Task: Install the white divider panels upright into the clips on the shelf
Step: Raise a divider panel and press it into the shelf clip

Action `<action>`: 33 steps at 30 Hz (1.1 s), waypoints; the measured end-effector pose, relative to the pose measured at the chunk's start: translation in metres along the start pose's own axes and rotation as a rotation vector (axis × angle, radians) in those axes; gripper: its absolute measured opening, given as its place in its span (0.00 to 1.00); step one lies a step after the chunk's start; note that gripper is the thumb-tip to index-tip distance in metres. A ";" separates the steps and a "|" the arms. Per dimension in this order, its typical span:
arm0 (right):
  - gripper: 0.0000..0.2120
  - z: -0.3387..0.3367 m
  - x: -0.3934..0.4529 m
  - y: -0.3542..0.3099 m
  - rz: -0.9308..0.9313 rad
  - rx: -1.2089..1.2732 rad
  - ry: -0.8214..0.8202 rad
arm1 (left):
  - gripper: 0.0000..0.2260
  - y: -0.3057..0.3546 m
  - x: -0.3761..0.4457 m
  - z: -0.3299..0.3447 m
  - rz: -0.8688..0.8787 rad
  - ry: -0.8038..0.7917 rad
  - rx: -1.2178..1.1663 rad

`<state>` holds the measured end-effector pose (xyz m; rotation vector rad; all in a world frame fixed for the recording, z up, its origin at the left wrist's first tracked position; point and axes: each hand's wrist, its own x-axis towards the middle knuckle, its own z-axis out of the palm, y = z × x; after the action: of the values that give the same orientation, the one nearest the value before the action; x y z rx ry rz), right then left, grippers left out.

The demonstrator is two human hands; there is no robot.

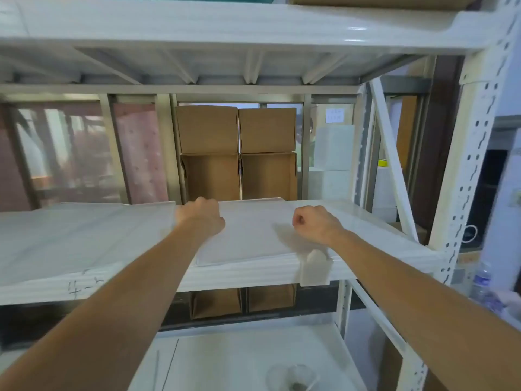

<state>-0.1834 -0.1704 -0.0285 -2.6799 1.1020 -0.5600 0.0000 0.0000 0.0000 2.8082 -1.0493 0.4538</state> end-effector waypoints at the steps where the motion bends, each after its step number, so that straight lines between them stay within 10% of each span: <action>1: 0.12 0.001 0.001 0.001 -0.001 0.013 -0.009 | 0.16 0.001 0.001 0.001 -0.032 -0.041 0.008; 11: 0.17 0.000 -0.011 0.006 0.001 0.111 -0.229 | 0.19 0.003 -0.010 0.006 -0.250 -0.318 -0.333; 18: 0.32 -0.023 -0.026 0.010 -0.182 0.539 -0.397 | 0.14 0.003 0.033 -0.034 -0.527 -0.472 -1.243; 22: 0.38 -0.033 -0.033 0.027 -0.217 0.315 -0.230 | 0.01 0.026 0.026 -0.105 -0.406 -0.298 -1.542; 25: 0.13 -0.028 -0.042 0.034 -0.175 -0.322 0.100 | 0.08 0.047 0.022 -0.145 -0.220 -0.296 -1.572; 27: 0.15 -0.027 -0.048 0.035 -0.159 -0.482 0.161 | 0.15 0.061 0.015 -0.154 -0.075 -0.276 -1.550; 33: 0.10 -0.030 -0.044 0.034 0.045 -0.053 -0.078 | 0.26 0.098 -0.045 -0.099 0.352 -0.360 -1.236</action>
<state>-0.2459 -0.1644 -0.0234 -2.6897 1.1678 -0.4203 -0.1201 -0.0261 0.0798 1.6106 -1.2559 -0.5494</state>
